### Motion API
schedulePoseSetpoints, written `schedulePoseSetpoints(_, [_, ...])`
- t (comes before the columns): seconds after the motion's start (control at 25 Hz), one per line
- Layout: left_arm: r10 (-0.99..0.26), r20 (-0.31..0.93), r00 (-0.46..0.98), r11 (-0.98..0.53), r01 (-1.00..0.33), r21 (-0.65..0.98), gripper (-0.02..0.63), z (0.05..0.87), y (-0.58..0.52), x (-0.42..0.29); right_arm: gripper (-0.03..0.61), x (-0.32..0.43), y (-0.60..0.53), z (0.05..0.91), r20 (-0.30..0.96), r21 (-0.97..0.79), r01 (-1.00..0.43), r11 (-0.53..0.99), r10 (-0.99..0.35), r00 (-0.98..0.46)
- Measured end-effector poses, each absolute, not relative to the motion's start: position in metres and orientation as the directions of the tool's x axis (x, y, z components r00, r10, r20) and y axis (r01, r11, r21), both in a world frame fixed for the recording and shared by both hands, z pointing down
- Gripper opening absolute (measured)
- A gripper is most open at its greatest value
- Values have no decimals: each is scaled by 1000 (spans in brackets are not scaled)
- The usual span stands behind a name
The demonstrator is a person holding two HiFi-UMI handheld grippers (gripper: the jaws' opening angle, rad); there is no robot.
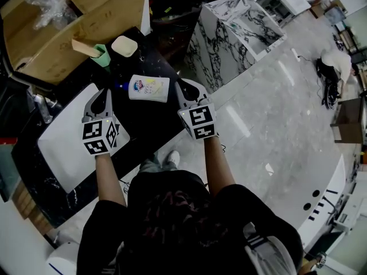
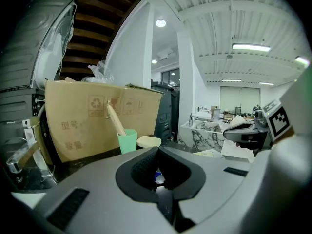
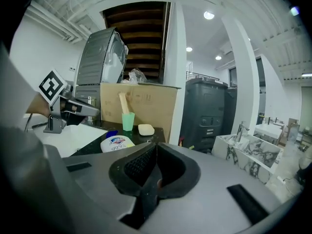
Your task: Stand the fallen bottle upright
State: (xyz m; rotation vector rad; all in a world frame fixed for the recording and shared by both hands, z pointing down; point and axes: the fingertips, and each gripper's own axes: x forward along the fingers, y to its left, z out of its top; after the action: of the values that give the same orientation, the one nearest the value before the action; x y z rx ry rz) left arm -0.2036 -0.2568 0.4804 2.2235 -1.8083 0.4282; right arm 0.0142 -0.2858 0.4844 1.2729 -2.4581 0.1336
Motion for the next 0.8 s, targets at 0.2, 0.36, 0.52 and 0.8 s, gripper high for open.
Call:
schedulePoseSetpoints(0.2, [-895,396,207,-211,-977,33,17,497,-274,-208,17,-4,-300,496,398,75,-788,611,-743,-538])
schedulePoseSetpoints(0.36, [-883,413,225,-225,-973,50,17,509,-283,-208,17,-19,-307,505,424,64,-772,632,-718,-552])
schedulePoseSetpoints(0.52, [-872,430,233,-223,-972,74,17,522,-291,-212,20,-26,-311,517,457,68,-759,647,-697,-553])
schedulePoseSetpoints(0.8, [-849,456,267,-243,-963,112,17,542,-300,-203,20,-28,-312,531,492,62,-752,656,-676,-549])
